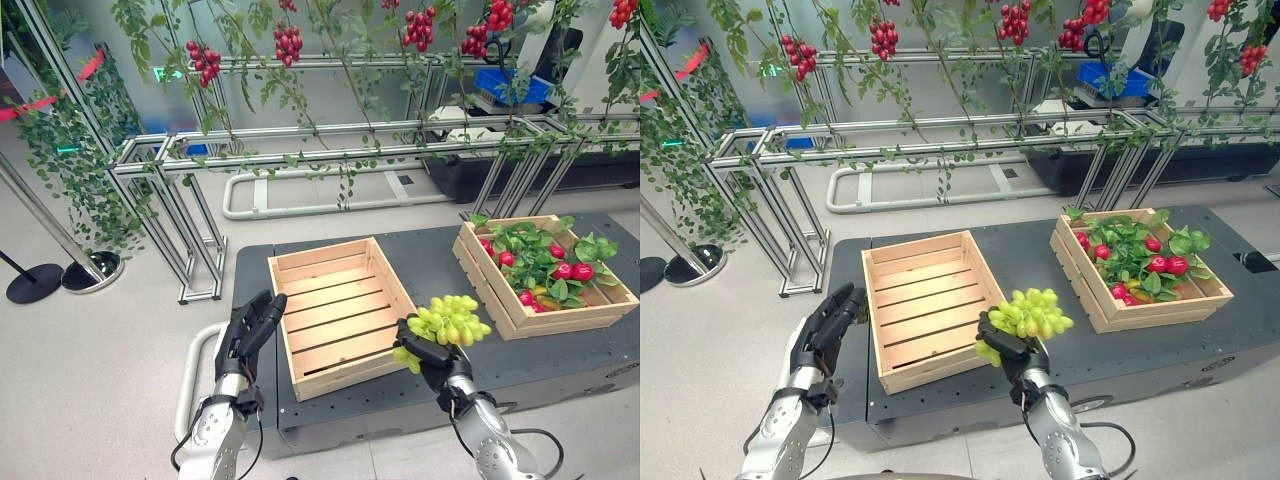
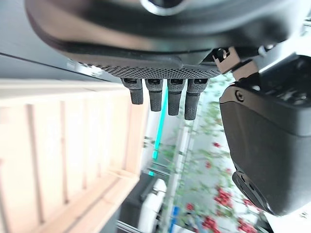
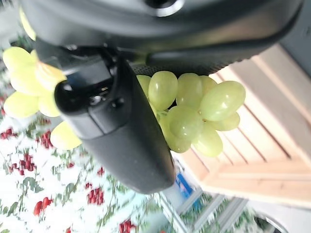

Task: Pick up the fruits from the basket on one side to the basket on the other side

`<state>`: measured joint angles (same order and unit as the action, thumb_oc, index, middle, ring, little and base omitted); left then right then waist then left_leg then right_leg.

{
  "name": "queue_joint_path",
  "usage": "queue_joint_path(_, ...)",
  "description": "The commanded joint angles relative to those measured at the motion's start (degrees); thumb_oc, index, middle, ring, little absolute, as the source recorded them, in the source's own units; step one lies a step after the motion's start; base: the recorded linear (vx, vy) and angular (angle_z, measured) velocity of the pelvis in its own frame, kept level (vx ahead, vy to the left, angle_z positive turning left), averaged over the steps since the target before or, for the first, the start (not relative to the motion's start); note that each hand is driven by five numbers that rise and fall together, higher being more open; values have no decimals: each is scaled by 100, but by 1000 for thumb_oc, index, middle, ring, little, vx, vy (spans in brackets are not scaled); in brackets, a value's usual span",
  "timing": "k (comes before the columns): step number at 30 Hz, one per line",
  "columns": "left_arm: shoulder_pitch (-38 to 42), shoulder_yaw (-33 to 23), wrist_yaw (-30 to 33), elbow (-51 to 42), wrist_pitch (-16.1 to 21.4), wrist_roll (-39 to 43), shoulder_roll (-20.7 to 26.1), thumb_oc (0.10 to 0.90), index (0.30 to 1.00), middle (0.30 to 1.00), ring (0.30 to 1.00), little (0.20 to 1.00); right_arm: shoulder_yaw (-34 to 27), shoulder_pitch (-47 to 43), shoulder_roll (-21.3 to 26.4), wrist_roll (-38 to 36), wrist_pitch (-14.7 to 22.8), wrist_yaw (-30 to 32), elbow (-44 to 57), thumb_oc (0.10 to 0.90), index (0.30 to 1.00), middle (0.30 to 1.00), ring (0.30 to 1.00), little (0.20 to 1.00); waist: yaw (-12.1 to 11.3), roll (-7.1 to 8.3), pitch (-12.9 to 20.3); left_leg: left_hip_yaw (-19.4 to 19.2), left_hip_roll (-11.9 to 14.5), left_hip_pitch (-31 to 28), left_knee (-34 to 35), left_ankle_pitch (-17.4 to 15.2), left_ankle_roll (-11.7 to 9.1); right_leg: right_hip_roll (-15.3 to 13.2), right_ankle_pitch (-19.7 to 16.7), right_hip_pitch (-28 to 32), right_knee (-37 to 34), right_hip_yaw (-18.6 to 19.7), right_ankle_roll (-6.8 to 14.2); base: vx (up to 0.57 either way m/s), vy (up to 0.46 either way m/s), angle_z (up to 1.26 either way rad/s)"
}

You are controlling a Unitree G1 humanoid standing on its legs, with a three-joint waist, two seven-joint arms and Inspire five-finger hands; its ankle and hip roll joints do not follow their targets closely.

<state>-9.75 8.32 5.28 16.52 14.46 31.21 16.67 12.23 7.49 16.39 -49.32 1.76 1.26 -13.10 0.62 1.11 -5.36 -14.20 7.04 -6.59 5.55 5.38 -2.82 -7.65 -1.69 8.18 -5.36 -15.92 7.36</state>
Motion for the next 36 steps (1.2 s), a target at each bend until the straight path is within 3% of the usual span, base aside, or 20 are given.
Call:
queue_joint_path(1,640,-225,34,-458,390,67,281,800,900,900,900,900,-556,-753,6,242,916,-153,1093,400,300,300,300,300,3,109,-80,-119,273,-464,-55,-820,-61,-165,254,285,36,-198,-110,22,-190,-12)
queue_joint_path(3,652,-299,226,-498,483,239,373,800,900,900,900,900,-693,-760,183,287,943,-349,1217,400,300,300,300,300,69,109,-198,-203,382,-574,-55,-771,-130,-20,508,215,377,-101,-231,-13,-183,-9)
queue_joint_path(5,745,-269,387,-424,704,316,475,800,900,900,900,900,-712,-866,338,294,1132,-407,1253,400,300,300,300,300,65,157,-398,-94,501,-273,-402,-716,-197,82,625,-4,671,-11,-437,-202,-206,-10)
queue_joint_path(8,1068,-117,559,-257,873,338,405,800,900,900,900,900,-642,-1204,528,143,1250,-176,1213,400,300,300,300,300,31,174,-530,139,543,-100,-55,-384,-275,197,549,-95,549,109,-453,-296,-104,-11)
queue_joint_path(9,1324,52,636,-214,1058,252,302,800,900,900,900,900,-625,-1475,675,17,1354,-116,1151,400,300,300,300,300,-78,247,-604,607,373,166,-304,-437,-237,189,475,-120,427,224,-445,-409,46,-10)
queue_joint_path(10,1364,61,840,-313,1253,44,233,800,900,900,900,900,-578,-1726,749,-70,1314,-231,1145,400,300,300,300,300,-189,334,-672,1155,-101,527,-1716,-1064,-45,74,393,-198,396,549,-417,-420,117,-21)
queue_joint_path(11,1334,37,915,-401,1310,-19,239,800,900,900,900,900,-554,-1762,774,-94,1292,-293,1190,400,300,300,300,300,-222,334,-689,1283,-250,656,-2163,-1233,18,56,378,-250,422,675,-416,-340,244,-54)
queue_joint_path(13,1206,-40,1118,-729,1433,-221,272,800,900,900,900,900,-461,-1669,776,-64,1371,-558,1310,400,300,300,300,300,-284,252,-728,1694,-756,740,-2274,-1611,232,91,303,-445,617,1011,-370,-323,293,-121)
queue_joint_path(15,1340,7,1033,-580,1522,-165,282,800,900,900,900,900,-372,-1717,661,13,1521,-572,1158,400,300,300,300,300,-249,183,-755,1604,-753,607,-1954,-1633,291,127,306,-490,670,1096,-341,-255,249,-107)
queue_joint_path(16,1490,-5,998,-380,1496,-241,285,800,900,900,900,900,-326,-1772,496,16,1526,-460,1042,400,300,300,300,300,-224,126,-730,1604,-798,396,-1619,-1659,395,86,223,-568,641,1155,-226,-205,238,-54)
queue_joint_path(19,1599,-106,979,-455,1479,-254,324,800,900,900,900,900,-257,-1625,374,89,1445,-297,1237,400,300,300,300,300,-187,113,-655,1668,-1051,269,-1501,-1804,557,-81,-412,-835,171,1443,54,-317,283,-41)
queue_joint_path(23,1604,-106,923,-421,1682,-467,364,800,900,900,900,900,-301,-1355,318,122,1511,-346,1252,400,300,300,300,300,-78,62,-623,1480,-1182,249,-1622,-2004,673,-212,-724,-1068,36,1570,115,-229,242,-22)
queue_joint_path(27,1810,-112,1013,-389,1663,-476,452,800,900,900,900,900,-417,-1192,303,42,1364,-496,1254,400,300,300,300,300,8,13,-648,1150,-1267,203,-1612,-2011,706,-365,-802,-1373,36,1281,200,-204,225,-19)
queue_joint_path(29,1759,-179,1070,-556,1611,-497,487,800,900,900,900,900,-447,-1167,224,33,1285,-593,1280,400,300,300,300,300,11,-83,-670,892,-1198,25,-1320,-1868,685,-428,-972,-1313,264,850,185,-207,178,-70)
queue_joint_path(32,1604,-213,1031,-684,1657,-500,541,800,900,900,900,900,-384,-1116,207,-3,1411,-602,1409,400,300,300,300,300,72,-282,-600,771,-1009,-68,-815,-1546,704,-229,-337,-1355,1739,821,-71,-207,97,-97)
queue_joint_path(33,1578,-214,1025,-722,1643,-500,551,800,900,900,900,900,-388,-1106,225,-28,1427,-608,1448,400,300,300,300,300,74,-301,-571,776,-992,-70,-727,-1498,713,-176,-162,-1327,1979,788,-129,-157,-2,-49)
queue_joint_path(34,1511,-195,1053,-770,1606,-564,549,800,900,900,900,900,-350,-1122,240,-73,1482,-628,1487,400,300,300,300,300,33,-309,-486,742,-979,-54,-576,-1422,751,-67,223,-1236,2647,612,-238,-113,-15,-35)
queue_joint_path(36,1460,-196,1071,-725,1646,-594,540,800,900,900,900,900,-289,-1149,224,-87,1517,-649,1459,400,300,300,300,300,-21,-270,-432,678,-1005,-12,-592,-1430,788,-23,414,-1190,3020,479,-270,-91,-58,-43)
